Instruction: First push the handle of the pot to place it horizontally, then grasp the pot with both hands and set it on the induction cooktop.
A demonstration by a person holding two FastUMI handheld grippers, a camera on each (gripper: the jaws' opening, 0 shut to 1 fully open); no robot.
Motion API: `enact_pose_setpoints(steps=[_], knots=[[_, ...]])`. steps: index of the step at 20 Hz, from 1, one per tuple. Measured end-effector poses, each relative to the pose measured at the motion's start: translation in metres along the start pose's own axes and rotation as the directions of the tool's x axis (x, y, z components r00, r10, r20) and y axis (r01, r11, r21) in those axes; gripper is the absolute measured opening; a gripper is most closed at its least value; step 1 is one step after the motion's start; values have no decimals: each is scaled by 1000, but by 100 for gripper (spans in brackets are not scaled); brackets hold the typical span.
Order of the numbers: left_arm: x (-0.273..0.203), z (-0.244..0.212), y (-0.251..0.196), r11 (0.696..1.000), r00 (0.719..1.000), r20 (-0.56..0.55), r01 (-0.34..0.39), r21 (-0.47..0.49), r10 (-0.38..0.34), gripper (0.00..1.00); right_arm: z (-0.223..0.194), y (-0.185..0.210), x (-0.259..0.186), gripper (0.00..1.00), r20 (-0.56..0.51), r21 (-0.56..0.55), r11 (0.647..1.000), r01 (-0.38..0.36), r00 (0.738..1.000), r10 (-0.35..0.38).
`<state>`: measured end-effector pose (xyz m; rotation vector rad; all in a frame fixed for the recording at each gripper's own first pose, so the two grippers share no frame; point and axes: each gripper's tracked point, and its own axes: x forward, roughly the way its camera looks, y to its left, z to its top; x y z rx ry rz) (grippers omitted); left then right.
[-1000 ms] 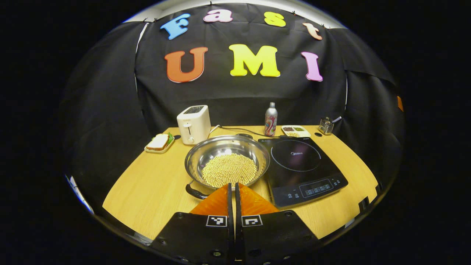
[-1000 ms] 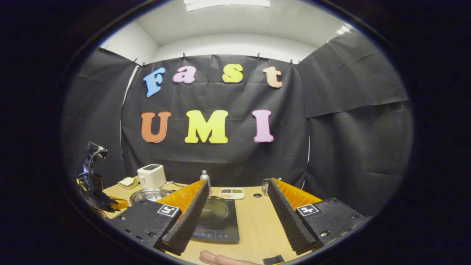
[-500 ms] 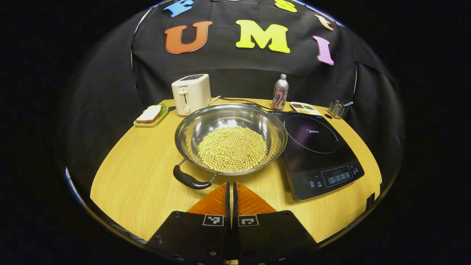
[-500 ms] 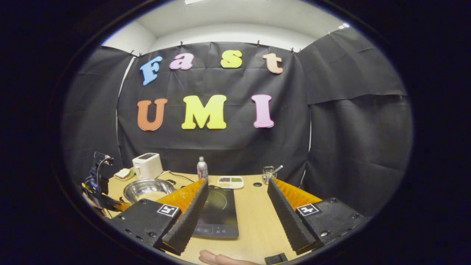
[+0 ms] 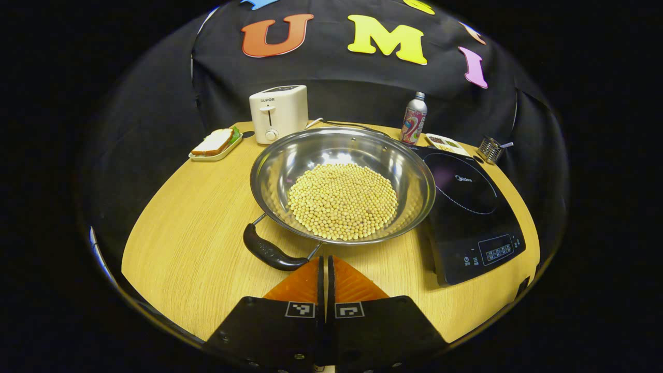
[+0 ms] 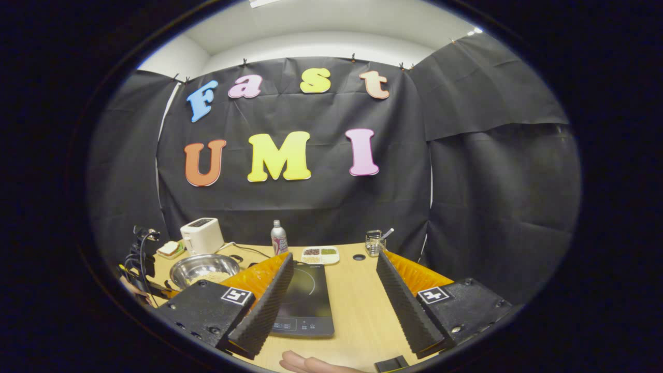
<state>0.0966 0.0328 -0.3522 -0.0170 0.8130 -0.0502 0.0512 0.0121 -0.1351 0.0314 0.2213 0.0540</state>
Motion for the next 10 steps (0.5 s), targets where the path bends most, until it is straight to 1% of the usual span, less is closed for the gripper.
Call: enact_pose_setpoints(steps=[2,7,10], knots=[[4,2,11,1000,1000,-1,-23,4,23,0,5,3,-2,97,10,18,1000,-15,1000,15],[10,8,27,999,1000,-5,-27,-17,27,0,15,3,-4,97,36,32,999,-7,999,6],[11,7,41,997,999,-34,-36,-64,34,0,28,-1,-5,97,60,57,998,17,998,-20]])
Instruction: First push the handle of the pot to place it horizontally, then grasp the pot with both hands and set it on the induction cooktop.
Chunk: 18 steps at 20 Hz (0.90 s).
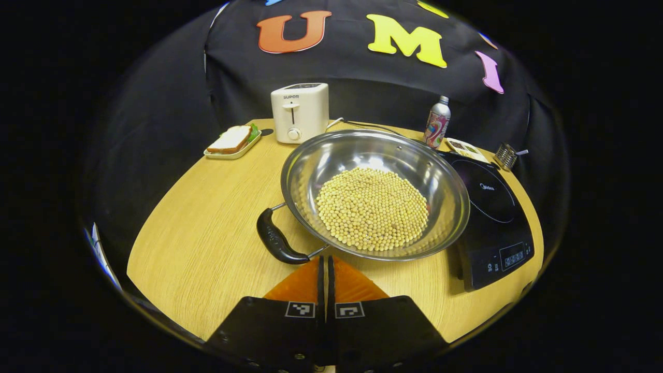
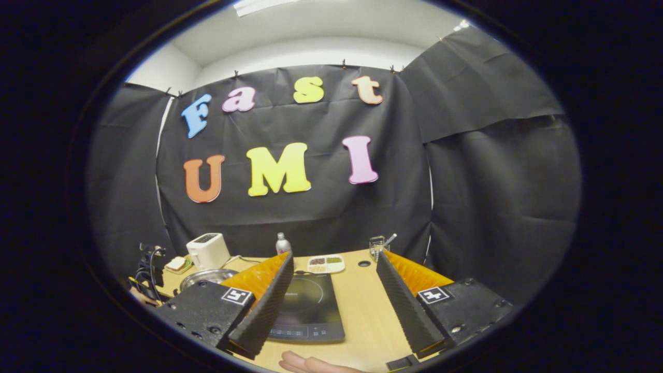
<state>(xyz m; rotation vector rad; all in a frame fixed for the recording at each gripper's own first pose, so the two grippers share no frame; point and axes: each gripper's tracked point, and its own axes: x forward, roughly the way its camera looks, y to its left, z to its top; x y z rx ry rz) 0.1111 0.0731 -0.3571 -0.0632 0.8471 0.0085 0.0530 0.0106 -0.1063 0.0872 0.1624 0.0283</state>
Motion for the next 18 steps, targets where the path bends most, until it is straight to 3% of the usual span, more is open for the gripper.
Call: enact_pose_setpoints(steps=[3,4,5,10,14,15,16,18], knots=[[7,3,12,1000,1000,-17,2,-15,-2,0,12,-1,1,96,24,8,1000,12,1000,-12],[9,4,14,1000,1000,-22,7,-17,-7,10,15,-1,2,97,28,9,1000,16,999,-16],[12,5,16,1000,1000,-25,9,-20,-10,0,18,0,4,97,30,10,1000,20,999,-20],[25,20,33,999,999,-33,12,-47,-13,0,20,8,12,97,22,-21,1000,19,1000,-18],[40,28,46,1000,999,-50,-6,-11,5,0,18,14,21,97,13,-43,999,18,1000,-17],[43,29,49,1000,998,-61,-10,-3,9,10,18,14,24,100,8,-47,999,20,1000,-19],[47,31,51,1000,998,-64,-12,6,13,0,17,11,26,97,5,-46,999,26,1000,-25],[55,36,57,1000,998,-64,-20,19,21,0,14,10,31,97,-4,-43,998,34,999,-34]])
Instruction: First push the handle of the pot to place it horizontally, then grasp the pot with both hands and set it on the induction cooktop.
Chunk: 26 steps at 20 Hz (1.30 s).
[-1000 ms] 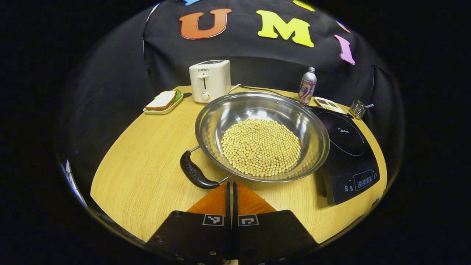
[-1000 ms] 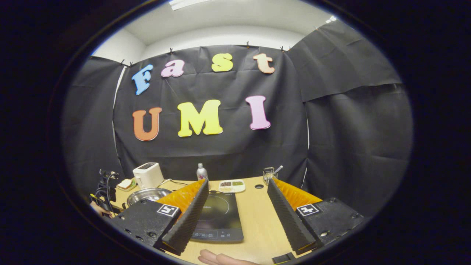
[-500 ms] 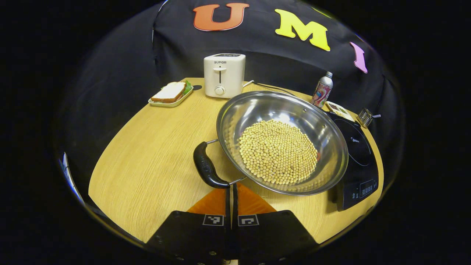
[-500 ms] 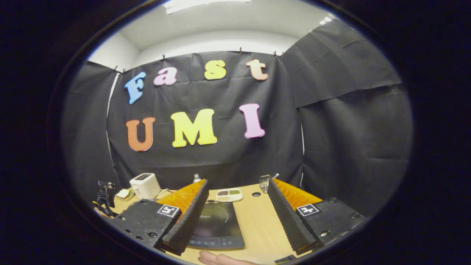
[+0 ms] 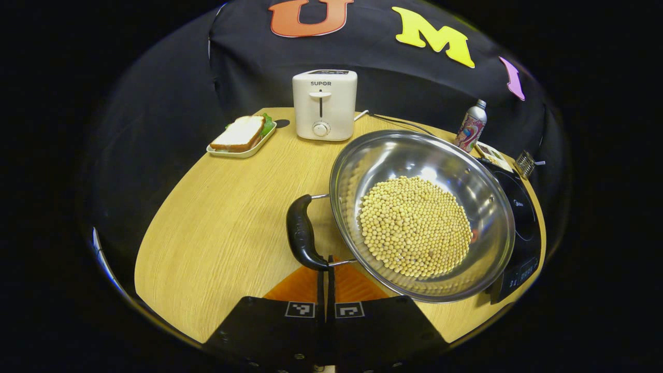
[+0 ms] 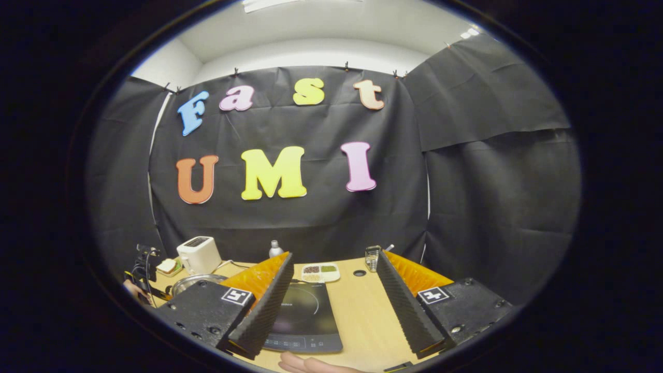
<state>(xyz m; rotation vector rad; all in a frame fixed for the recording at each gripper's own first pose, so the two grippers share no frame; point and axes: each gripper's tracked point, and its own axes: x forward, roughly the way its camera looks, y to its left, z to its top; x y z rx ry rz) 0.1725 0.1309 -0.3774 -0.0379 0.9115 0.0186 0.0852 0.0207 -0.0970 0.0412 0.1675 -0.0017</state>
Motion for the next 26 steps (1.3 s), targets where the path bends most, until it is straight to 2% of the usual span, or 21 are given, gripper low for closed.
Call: enact_pose_setpoints(steps=[3,4,8,17,20,21,22,24,25,26], knots=[[7,9,6,1000,1000,-2,-1,19,1,0,-5,-1,5,100,-18,1,1000,8,1000,-8],[9,12,8,1000,1000,-3,7,23,-7,0,-4,-1,6,97,-19,-1,1000,10,1000,-10],[23,27,12,999,999,-8,33,10,-33,0,-8,3,8,97,-24,-14,1000,16,1000,-16],[36,43,26,1000,1000,-24,21,-6,-21,0,-12,13,1,97,-33,-37,999,16,999,-17],[22,45,33,1000,1000,-4,-12,-1,12,3,-15,20,-2,97,-37,-51,999,7,999,-9],[12,48,37,999,999,21,-33,6,33,13,-16,24,-2,97,-37,-52,999,1,999,-3],[2,53,44,997,996,60,-67,27,65,4,-17,28,-2,97,-38,-54,999,-5,999,3],[-25,66,46,996,988,139,-79,43,72,3,-22,35,-1,97,-46,-60,998,-15,999,13],[-40,73,41,997,983,174,-68,45,59,9,-25,40,0,97,-55,-67,998,-22,998,18],[-55,77,37,997,977,207,-58,43,47,10,-27,44,0,97,-59,-72,997,-29,998,25]])
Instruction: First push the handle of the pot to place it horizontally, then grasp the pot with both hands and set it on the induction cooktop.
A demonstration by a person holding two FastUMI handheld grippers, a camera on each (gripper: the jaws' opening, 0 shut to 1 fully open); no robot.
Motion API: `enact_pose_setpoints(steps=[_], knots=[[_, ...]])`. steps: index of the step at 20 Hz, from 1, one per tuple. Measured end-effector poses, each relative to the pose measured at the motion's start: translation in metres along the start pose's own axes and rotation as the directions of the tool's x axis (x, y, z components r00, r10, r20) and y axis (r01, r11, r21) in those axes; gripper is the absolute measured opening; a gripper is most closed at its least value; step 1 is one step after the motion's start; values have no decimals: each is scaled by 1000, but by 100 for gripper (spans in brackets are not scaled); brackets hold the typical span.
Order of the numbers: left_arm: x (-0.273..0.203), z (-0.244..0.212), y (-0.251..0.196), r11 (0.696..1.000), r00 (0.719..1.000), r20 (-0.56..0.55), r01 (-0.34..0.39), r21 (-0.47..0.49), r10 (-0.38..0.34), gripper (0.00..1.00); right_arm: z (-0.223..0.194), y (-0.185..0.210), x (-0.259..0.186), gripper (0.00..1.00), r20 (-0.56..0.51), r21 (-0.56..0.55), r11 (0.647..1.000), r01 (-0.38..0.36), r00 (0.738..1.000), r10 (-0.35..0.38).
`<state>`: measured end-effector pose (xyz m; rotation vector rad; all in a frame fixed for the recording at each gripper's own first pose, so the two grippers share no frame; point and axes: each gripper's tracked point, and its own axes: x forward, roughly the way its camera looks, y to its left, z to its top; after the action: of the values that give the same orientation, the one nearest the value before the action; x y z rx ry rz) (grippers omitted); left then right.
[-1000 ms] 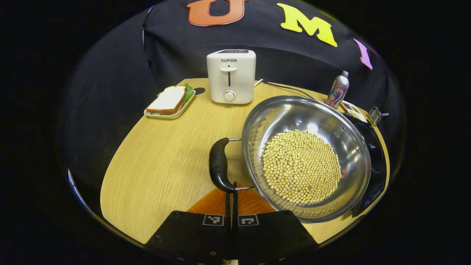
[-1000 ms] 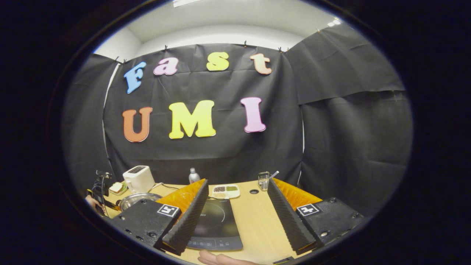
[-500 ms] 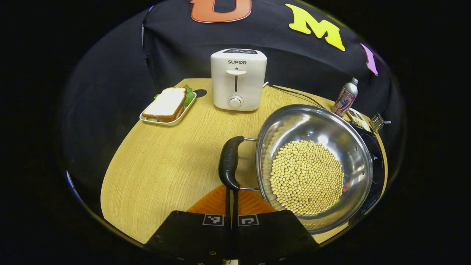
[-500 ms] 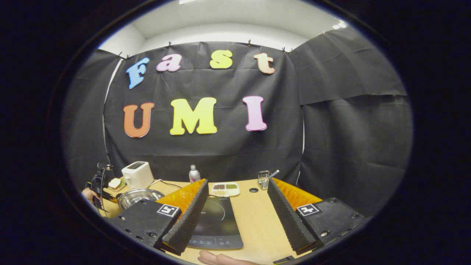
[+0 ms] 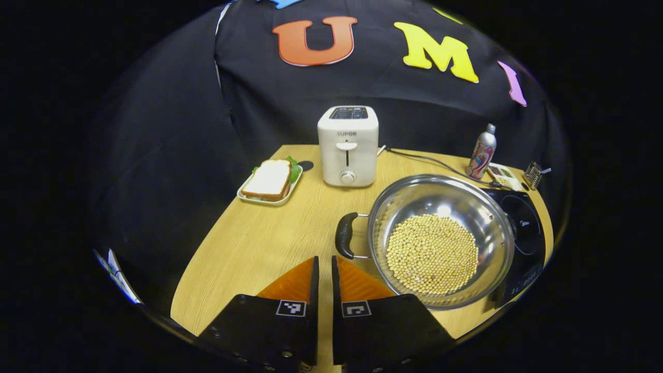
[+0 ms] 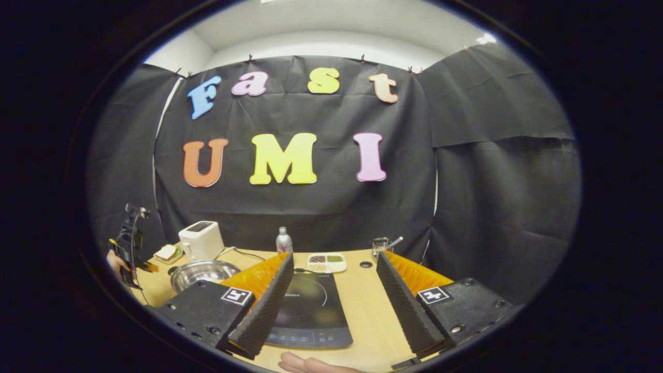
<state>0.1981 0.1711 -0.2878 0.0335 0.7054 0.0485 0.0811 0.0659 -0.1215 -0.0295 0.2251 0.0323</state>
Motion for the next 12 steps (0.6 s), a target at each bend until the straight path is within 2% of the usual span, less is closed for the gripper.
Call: enact_pose_setpoints(steps=[2,3,4,7,10,12], knots=[[-17,14,-2,1000,998,61,-1,-3,1,32,-1,6,0,97,-3,-6,1000,-6,1000,6],[-27,20,-6,1000,997,83,11,-8,-10,50,-2,10,1,97,-5,-11,1000,-12,1000,12],[-35,24,-11,1000,995,100,28,-9,-27,53,-5,13,4,97,-14,-18,1000,-11,1000,11],[-51,33,-24,999,987,152,53,8,-53,98,-10,26,11,97,-31,-23,1000,-19,999,18],[-59,35,-30,998,982,175,66,12,-67,97,-24,46,26,100,-66,-28,999,-33,997,31],[-58,39,-26,999,979,197,53,8,-53,97,-36,62,38,97,-99,-36,998,-60,994,56]])
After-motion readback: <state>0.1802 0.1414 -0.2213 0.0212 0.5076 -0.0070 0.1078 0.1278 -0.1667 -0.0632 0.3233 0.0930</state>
